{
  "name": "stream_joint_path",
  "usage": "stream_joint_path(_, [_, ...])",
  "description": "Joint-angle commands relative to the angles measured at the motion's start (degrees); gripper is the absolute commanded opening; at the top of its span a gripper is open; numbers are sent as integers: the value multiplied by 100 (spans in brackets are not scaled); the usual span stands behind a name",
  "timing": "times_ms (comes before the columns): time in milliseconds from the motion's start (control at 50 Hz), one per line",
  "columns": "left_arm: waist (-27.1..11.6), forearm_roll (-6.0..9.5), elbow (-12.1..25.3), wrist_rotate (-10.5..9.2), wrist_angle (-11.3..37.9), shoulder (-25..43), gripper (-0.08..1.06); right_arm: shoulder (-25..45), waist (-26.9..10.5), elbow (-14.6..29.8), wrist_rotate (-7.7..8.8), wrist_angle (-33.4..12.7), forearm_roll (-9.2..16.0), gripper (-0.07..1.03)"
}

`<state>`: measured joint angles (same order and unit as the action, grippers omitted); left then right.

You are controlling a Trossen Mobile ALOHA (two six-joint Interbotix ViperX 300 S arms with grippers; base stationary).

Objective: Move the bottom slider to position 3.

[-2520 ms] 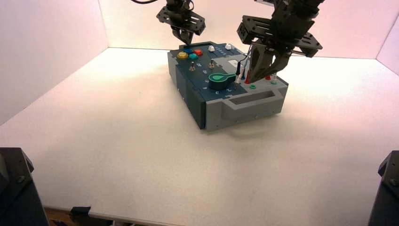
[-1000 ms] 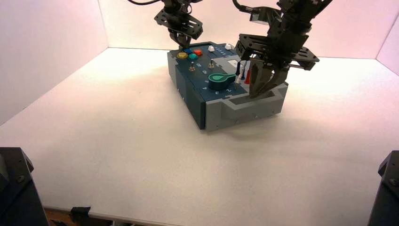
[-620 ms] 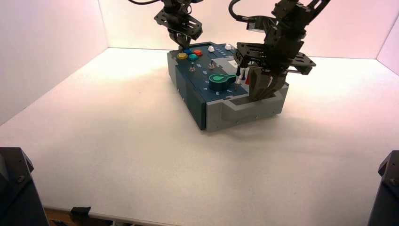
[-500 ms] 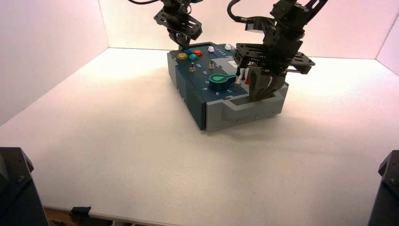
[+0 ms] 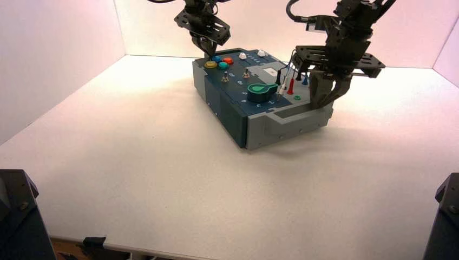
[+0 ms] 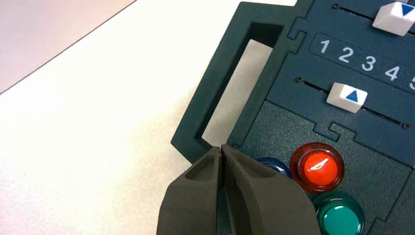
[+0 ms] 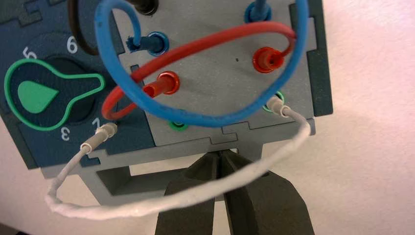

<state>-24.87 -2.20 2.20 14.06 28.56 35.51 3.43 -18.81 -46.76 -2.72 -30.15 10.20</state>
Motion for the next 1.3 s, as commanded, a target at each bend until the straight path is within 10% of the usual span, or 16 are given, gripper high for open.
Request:
stream_joint_path(20, [-176,44,-149,35,158,-53,-3,105,246,211,-44,149,-105,-2])
stream_joint_path(980, [-123,62,167,519,483,325,-3,123,316,519,-44,62,-352,-2])
stream_joint_path(1300, [88,53,870,580,563,659,-3,35,316,334,-62,62,-334,-2])
